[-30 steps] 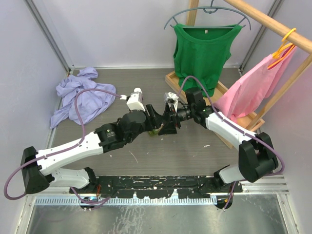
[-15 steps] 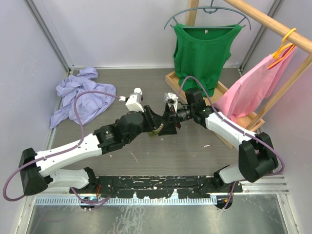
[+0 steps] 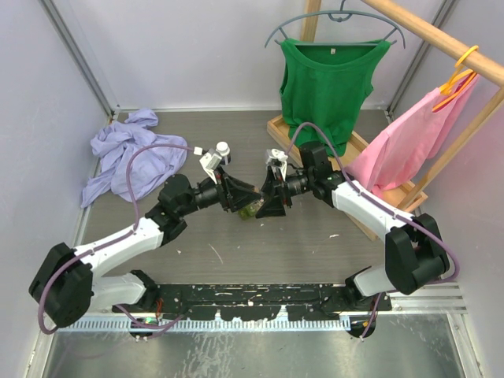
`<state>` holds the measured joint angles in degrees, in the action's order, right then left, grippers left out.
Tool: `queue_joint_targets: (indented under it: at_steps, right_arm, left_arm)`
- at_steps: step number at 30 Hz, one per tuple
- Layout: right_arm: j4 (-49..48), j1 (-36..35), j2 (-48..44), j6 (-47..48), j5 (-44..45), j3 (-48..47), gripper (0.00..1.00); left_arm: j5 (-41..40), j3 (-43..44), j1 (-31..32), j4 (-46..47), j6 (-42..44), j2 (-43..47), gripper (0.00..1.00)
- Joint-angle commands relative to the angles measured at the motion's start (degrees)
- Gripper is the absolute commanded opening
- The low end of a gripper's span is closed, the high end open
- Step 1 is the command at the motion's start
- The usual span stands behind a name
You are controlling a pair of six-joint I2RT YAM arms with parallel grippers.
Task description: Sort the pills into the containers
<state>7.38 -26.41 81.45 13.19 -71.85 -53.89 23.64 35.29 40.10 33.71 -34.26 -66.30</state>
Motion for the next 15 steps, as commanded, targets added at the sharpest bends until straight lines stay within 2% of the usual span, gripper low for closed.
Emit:
queue_joint_targets:
  at_steps: [1, 3, 6, 7, 9, 13, 15]
  right_arm:
    - [-3.23, -0.05, -1.03, -0.15, -4.52, -2.02, 0.01]
    - [-3.21, -0.05, -1.11, -0.01, -4.39, -2.1, 0.01]
    - [-3.19, -0.09, -1.07, 0.1, -4.4, -2.09, 0.01]
    - [-3.13, -0.05, -1.04, 0.13, -4.42, -2.03, 0.01]
    - [-3.02, -0.1, -1.12, 0.3, -4.28, -2.01, 0.01]
    - [-2.21, -0.12, -1.28, 1.22, -3.94, -2.13, 0.01]
    - [-1.78, -0.05, -1.21, 1.7, -3.73, -2.26, 0.01]
  left_arm:
    - [19.83, 1.22, -3.53, 7.94, 8.82, -2.98, 0.09]
    - [19.41, 1.08, -4.53, 10.35, 8.01, -3.38, 0.14]
    - [15.34, 0.29, -5.32, 13.44, 5.2, -3.2, 0.32]
    - [13.77, 0.12, -5.37, 14.0, 4.32, -2.97, 0.4]
    - [9.27, -0.1, -5.42, 13.32, 2.01, -1.88, 0.63]
    - [0.95, -1.1, -5.49, 7.15, 0.61, 3.67, 0.99]
    - [-2.31, -1.47, -5.48, 2.94, 0.78, 7.97, 0.98]
